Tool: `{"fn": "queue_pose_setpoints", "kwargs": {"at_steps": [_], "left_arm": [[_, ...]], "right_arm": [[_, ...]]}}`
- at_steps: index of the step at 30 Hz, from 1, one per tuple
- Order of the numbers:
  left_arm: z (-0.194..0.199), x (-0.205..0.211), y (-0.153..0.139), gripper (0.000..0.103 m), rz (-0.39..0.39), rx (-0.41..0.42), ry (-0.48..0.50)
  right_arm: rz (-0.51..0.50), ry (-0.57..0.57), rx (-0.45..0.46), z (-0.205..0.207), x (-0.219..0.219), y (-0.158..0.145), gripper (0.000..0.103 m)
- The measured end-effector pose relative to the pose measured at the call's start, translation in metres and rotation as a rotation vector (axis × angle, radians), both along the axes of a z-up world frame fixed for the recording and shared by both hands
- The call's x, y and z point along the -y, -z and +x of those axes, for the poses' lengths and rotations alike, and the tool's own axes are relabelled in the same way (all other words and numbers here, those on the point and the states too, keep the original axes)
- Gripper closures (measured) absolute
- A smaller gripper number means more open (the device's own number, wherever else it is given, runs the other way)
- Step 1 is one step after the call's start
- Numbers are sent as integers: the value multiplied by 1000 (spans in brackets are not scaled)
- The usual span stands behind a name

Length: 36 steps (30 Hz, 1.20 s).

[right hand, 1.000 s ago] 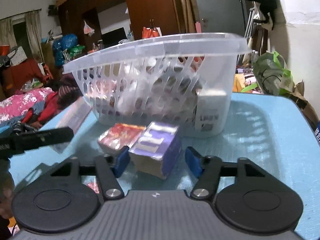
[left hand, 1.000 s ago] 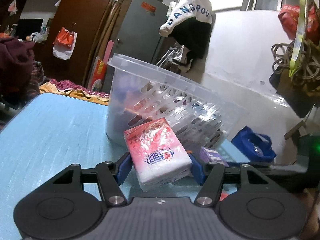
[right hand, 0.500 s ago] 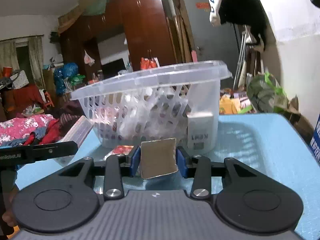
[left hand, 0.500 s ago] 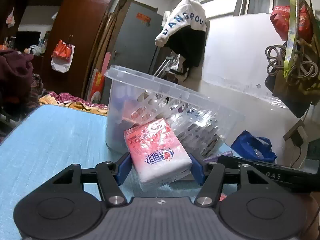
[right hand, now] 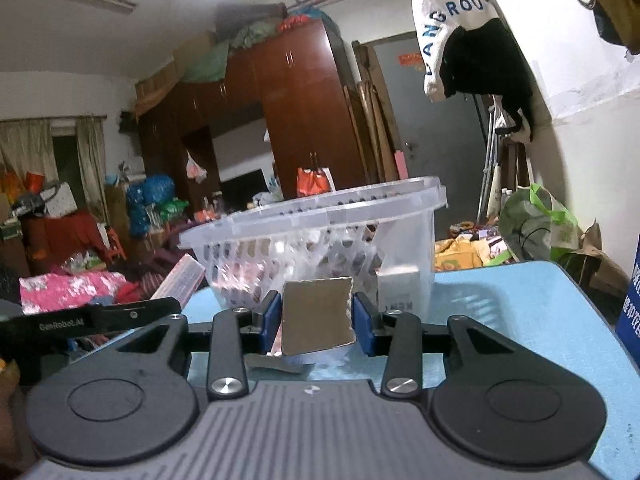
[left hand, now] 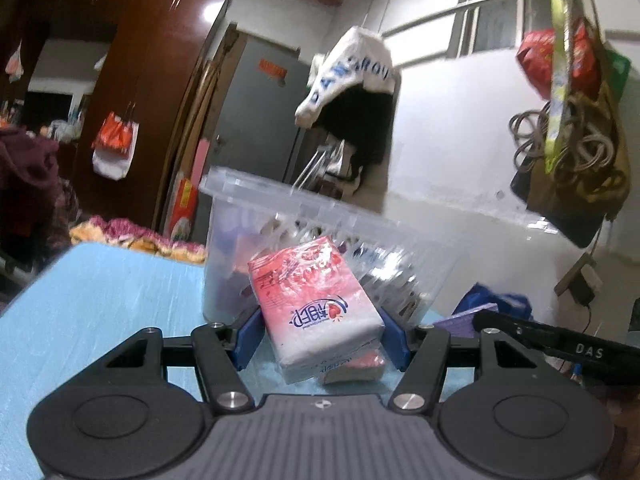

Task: Organize objects
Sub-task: 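Carry both items over the basket and open both tools, then grasp a red candy bag with the left tool while the right tool grasps a red-and-white box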

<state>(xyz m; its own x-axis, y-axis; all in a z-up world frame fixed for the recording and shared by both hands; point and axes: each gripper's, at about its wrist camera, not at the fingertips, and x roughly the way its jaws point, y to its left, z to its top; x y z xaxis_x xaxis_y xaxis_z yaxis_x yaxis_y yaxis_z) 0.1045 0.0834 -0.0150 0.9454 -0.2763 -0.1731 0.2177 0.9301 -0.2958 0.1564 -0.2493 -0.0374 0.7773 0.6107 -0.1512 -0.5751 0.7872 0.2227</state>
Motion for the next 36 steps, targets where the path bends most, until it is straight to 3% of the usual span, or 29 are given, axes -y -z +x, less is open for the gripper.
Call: {"fn": "queue_pose_setpoints", "kwargs": {"at_steps": [4, 9, 13, 16, 18, 19, 21, 23, 27, 28, 32, 36], "left_arm": [[-8, -1, -16, 38, -49, 37, 50], [-3, 3, -71, 38, -32, 112, 54], [36, 9, -108, 38, -11, 83, 19], [80, 17, -117, 37, 16, 21, -50], [109, 19, -111, 35, 29, -33, -90], [125, 20, -106, 27, 45, -85, -114], [135, 23, -97, 23, 69, -154, -152], [120, 26, -92, 18, 96, -132, -149], [60, 37, -76, 10, 110, -60, -105], [47, 45, -69, 4, 129, -61, -76], [12, 75, -27, 3, 194, -127, 35], [11, 99, 1, 6, 223, -191, 74]], "right_arm": [[27, -15, 55, -14, 1, -22, 60], [42, -20, 124, -9, -3, -70, 60], [-19, 26, 140, 30, -25, -106, 60], [-71, 49, 86, 77, -48, -114, 60], [-120, 97, 79, 100, -62, -107, 54], [-164, 111, 69, 109, -71, -101, 36], [-214, 135, 58, 114, -79, -92, 14], [-217, 128, 87, 100, -74, -88, 1], [-166, 92, 83, 61, -49, -86, 0], [-147, 78, 87, 52, -41, -84, 0], [-158, 61, 36, 38, -24, -60, 0], [-211, 73, -31, 43, -19, -36, 0]]}}
